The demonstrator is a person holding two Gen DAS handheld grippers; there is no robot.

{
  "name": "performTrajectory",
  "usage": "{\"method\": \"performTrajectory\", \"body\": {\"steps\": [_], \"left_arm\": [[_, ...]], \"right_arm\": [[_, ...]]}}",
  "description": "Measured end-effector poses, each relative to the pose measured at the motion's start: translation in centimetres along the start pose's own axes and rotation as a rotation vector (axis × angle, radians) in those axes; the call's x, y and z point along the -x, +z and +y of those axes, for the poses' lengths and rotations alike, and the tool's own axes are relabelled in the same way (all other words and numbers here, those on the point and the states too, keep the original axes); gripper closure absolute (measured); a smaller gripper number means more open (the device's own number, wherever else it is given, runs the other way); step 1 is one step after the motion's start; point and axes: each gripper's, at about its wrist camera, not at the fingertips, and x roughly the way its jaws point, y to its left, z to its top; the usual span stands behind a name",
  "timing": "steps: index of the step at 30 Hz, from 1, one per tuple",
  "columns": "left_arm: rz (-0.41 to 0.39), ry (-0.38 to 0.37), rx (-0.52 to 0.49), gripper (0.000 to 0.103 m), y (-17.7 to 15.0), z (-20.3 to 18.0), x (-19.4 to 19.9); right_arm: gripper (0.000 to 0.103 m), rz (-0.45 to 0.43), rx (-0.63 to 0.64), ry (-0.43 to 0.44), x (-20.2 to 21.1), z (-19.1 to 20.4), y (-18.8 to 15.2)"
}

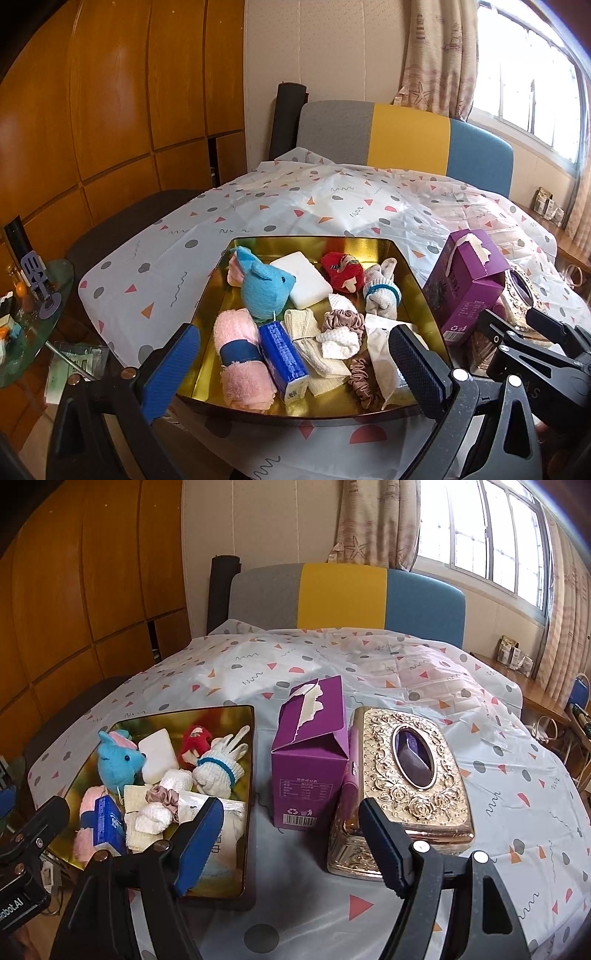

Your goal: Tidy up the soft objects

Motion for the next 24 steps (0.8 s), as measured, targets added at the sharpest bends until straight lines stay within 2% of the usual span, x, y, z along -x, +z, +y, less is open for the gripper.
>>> {"method": "performTrajectory", "body": {"steps": [24], "left_arm": [[0.011, 0.014, 0.006, 0.0, -0.17, 0.57, -0.08]], "right_arm": [[0.026, 0.013, 0.013, 0.011, -0.22, 0.78, -0.24]]}}
